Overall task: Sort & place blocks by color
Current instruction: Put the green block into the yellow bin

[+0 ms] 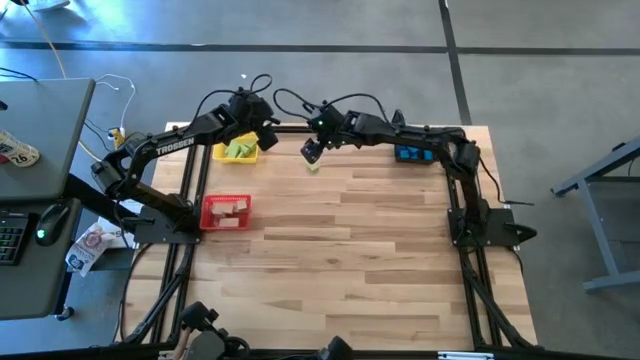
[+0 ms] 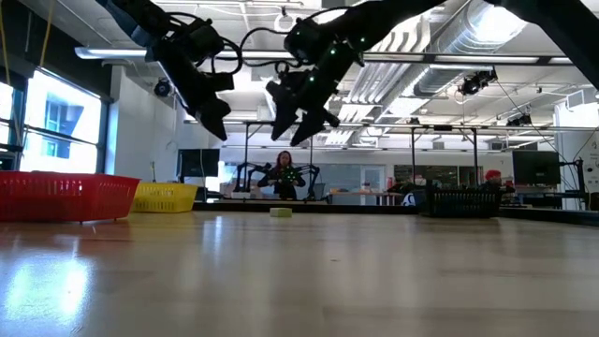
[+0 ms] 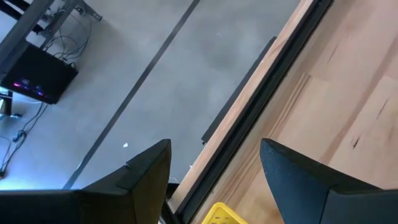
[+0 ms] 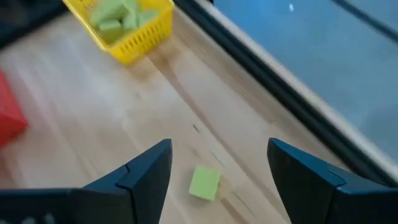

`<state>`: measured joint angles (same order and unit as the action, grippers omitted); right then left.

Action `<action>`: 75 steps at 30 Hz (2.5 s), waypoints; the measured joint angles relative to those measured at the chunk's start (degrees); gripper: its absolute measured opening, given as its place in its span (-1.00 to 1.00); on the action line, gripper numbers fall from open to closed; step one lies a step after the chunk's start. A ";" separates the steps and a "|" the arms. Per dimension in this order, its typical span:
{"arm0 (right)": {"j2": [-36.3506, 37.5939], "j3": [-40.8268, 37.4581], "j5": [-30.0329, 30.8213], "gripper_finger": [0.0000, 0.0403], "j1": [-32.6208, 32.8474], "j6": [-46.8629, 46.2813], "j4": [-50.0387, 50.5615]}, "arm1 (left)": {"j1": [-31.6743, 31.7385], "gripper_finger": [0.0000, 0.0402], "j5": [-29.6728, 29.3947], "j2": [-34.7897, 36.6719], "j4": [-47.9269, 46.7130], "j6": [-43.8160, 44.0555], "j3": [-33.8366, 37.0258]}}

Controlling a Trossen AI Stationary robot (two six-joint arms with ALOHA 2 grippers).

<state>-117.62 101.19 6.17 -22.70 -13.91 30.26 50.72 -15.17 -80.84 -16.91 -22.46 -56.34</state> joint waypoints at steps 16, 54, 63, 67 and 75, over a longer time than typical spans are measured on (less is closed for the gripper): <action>-6.40 -0.15 1.27 0.24 1.55 -4.12 0.62 | 0.99 0.17 -9.53 0.00 0.24 2.87 0.00; -12.38 -0.15 3.61 0.24 2.23 -1.06 0.82 | 8.58 0.17 -6.45 0.00 0.23 7.50 0.00; -12.42 5.74 1.06 0.24 1.24 0.49 8.63 | 8.54 0.17 -2.59 0.00 0.39 7.33 0.00; -12.42 11.77 1.28 0.24 0.37 1.37 15.26 | 9.10 0.17 -4.23 0.00 0.46 7.32 0.00; -14.95 18.62 -3.72 0.24 -0.64 2.80 20.09 | 9.24 0.17 -3.11 0.00 0.46 7.32 0.00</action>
<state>-132.57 119.81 2.45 -23.34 -11.11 50.35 59.96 -18.28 -80.84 -16.45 -15.14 -56.34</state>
